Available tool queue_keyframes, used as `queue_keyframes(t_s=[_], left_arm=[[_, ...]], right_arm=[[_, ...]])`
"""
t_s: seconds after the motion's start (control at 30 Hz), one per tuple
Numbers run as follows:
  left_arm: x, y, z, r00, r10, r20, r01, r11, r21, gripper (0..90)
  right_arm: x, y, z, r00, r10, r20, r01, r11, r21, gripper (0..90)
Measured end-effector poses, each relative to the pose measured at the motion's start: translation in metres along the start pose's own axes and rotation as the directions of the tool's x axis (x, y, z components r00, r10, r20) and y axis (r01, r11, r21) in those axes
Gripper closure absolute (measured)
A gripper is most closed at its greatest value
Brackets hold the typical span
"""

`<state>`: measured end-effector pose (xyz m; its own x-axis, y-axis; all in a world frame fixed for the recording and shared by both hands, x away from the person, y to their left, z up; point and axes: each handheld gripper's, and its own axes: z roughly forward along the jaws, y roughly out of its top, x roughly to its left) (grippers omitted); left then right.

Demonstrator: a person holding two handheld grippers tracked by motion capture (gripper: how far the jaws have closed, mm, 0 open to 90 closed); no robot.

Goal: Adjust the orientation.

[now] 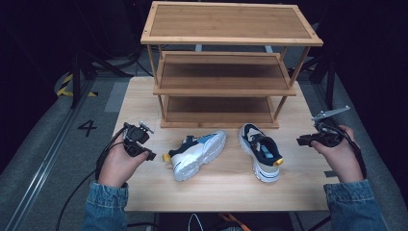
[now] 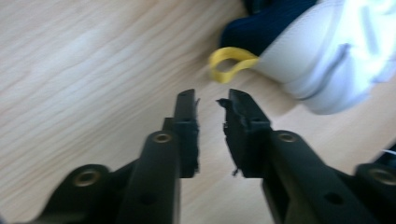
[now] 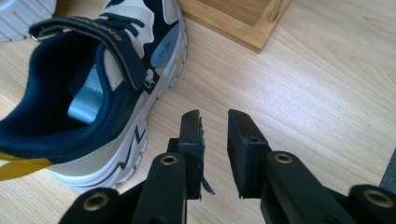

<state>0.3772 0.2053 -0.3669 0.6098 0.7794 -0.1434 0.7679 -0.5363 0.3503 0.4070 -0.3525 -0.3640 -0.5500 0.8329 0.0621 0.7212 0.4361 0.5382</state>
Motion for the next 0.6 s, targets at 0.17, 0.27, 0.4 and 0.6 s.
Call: queue_keyframes(t_s=[0.17, 0.27, 0.4, 0.6], left_arm=[[-0.010, 0.007, -0.006, 0.9982, 0.045, 0.039, -0.043, 0.9985, -0.035, 85.8], [-0.020, 0.018, -0.005, 0.9945, 0.090, 0.054, -0.087, 0.9952, -0.044, 89.0], [-0.031, 0.027, 0.000, 0.9869, 0.143, 0.075, -0.140, 0.9895, -0.034, 89.7], [-0.045, 0.043, 0.011, 0.9736, 0.202, 0.106, -0.197, 0.9788, -0.056, 89.9]], right_arm=[[0.002, -0.003, -0.001, 1.0000, -0.001, -0.007, 0.001, 1.000, -0.010, 76.7], [0.004, -0.009, 0.002, 1.0000, -0.001, -0.007, 0.001, 1.000, -0.010, 76.5], [0.005, -0.014, -0.001, 0.9999, 0.010, -0.005, -0.010, 1.000, -0.016, 76.6], [0.009, -0.022, -0.008, 0.9998, 0.019, 0.008, -0.019, 0.999, -0.030, 76.5]])
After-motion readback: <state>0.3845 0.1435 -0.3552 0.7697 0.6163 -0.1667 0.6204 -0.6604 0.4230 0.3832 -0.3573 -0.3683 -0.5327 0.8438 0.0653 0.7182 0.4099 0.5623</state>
